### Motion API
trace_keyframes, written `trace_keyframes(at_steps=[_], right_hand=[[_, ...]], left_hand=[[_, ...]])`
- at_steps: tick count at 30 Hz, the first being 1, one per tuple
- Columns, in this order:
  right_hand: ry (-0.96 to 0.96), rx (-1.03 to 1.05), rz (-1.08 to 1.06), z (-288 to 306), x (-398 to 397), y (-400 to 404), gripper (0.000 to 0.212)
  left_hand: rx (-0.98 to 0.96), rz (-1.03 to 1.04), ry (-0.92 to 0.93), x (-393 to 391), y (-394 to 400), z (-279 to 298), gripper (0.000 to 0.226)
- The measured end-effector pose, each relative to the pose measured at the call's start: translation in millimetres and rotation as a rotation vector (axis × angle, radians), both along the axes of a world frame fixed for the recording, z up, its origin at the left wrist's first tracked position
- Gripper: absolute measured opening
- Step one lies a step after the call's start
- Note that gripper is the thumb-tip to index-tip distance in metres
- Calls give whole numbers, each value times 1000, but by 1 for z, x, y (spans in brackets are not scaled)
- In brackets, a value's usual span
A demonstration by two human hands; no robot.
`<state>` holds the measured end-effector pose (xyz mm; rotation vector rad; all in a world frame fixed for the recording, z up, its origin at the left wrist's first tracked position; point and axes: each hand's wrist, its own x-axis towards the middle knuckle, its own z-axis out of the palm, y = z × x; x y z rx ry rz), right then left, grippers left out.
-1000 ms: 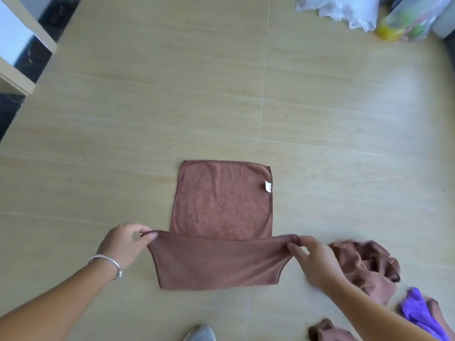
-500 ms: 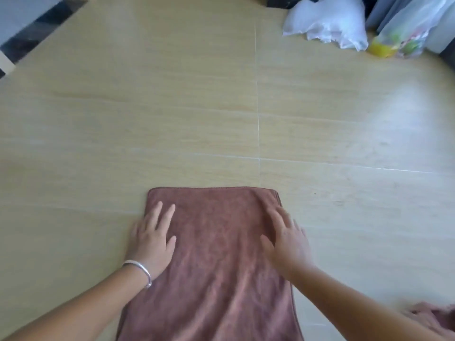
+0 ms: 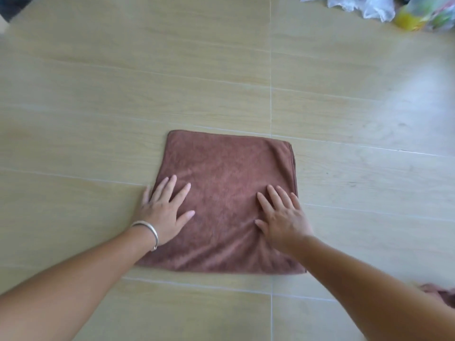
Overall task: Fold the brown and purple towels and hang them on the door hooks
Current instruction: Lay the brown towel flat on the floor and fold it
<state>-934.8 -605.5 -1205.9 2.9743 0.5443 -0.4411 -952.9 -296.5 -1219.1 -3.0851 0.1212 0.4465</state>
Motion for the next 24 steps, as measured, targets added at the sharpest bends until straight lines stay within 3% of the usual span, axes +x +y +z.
trace_keyframes(at_steps=[7,13,22,24], right_hand=[[3,142,420,-13,-83,-12,74],[-26,153,480,-19,-85,-40,76],[-131,131,608,-21,-76,-78,59],[-149,117,631,-19,-74,-77,54]], left_hand=[[-97,-286,-46,-83,12,-4,72],[-72,-462,-28,-123,23,-6,84],[-89,-526,-162,-108,26,-4,50],[-66,-556,-176,-104,24,3,57]])
